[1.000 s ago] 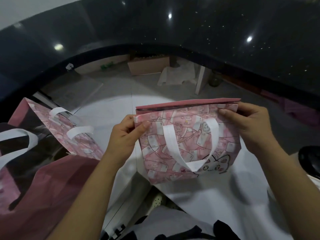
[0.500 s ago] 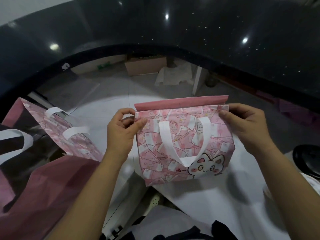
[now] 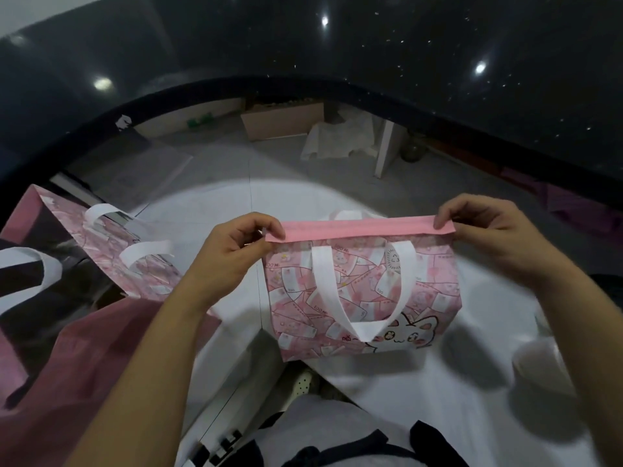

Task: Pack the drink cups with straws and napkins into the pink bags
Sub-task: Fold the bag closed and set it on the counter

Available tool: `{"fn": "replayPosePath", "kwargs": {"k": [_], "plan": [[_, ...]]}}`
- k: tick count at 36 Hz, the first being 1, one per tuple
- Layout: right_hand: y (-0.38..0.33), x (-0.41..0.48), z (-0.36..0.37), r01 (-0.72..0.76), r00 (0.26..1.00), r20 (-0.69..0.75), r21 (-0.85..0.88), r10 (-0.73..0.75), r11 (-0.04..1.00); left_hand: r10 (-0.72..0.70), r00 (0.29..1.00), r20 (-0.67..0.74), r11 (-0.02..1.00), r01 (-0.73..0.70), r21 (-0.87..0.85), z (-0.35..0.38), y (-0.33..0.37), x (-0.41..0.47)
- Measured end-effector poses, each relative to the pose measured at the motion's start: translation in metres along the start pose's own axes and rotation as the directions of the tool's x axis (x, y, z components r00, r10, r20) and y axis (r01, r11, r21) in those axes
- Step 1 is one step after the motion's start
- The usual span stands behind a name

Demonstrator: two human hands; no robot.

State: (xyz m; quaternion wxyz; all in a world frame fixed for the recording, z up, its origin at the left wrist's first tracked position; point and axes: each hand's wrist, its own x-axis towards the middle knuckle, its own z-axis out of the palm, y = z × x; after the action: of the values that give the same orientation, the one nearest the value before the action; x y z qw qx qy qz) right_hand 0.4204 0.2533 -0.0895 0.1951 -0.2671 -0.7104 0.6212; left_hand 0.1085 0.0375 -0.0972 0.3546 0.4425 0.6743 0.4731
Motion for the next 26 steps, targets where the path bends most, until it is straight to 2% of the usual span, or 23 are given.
{"fn": "replayPosePath", "kwargs": {"k": [3, 8, 11, 13, 16, 18, 20, 22, 24, 26], "plan": [[-0.004, -0.003, -0.008, -0.043, 0.991, 0.124, -0.007, 0.043, 0.999, -0.006, 0.998, 0.059, 0.999, 0.003, 0.049, -0.003, 0.003, -0.004], [-0.012, -0.006, -0.020, -0.131, 0.940, 0.308, -0.077, 0.149, 0.988, -0.067, 0.986, 0.155, 0.998, 0.066, 0.010, -0.008, 0.009, -0.012], [-0.016, -0.011, -0.027, -0.196, 0.890, 0.406, -0.072, 0.208, 0.978, -0.042, 0.988, 0.149, 0.999, 0.041, 0.004, -0.009, 0.010, -0.018], [-0.017, -0.016, -0.023, -0.194, 0.900, 0.388, -0.053, 0.199, 0.980, 0.016, 0.994, 0.110, 0.999, -0.019, 0.029, -0.007, 0.009, -0.021], [-0.020, -0.024, -0.005, -0.025, 0.982, 0.177, -0.201, 0.062, 0.979, 0.057, 0.995, 0.084, 0.998, -0.056, -0.020, -0.006, 0.012, -0.024], [-0.024, -0.032, 0.005, 0.078, 0.995, 0.088, -0.363, -0.049, 0.928, 0.053, 0.996, 0.069, 0.999, -0.053, 0.005, -0.008, 0.014, -0.028], [-0.029, -0.042, 0.012, 0.180, 0.982, 0.052, -0.526, -0.179, 0.831, 0.104, 0.994, 0.035, 0.981, -0.108, 0.158, -0.008, 0.020, -0.032], [-0.031, -0.051, 0.018, 0.243, 0.954, 0.039, -0.682, -0.297, 0.690, 0.178, 0.984, 0.010, 0.929, -0.171, 0.329, -0.007, 0.028, -0.037], [-0.031, -0.060, 0.028, 0.272, 0.926, 0.043, -0.765, -0.375, 0.583, 0.205, 0.979, -0.007, 0.893, -0.184, 0.410, -0.004, 0.034, -0.044], [-0.031, -0.067, 0.040, 0.283, 0.915, 0.056, -0.793, -0.399, 0.539, 0.233, 0.972, 0.017, 0.858, -0.213, 0.467, -0.002, 0.039, -0.049]]}}
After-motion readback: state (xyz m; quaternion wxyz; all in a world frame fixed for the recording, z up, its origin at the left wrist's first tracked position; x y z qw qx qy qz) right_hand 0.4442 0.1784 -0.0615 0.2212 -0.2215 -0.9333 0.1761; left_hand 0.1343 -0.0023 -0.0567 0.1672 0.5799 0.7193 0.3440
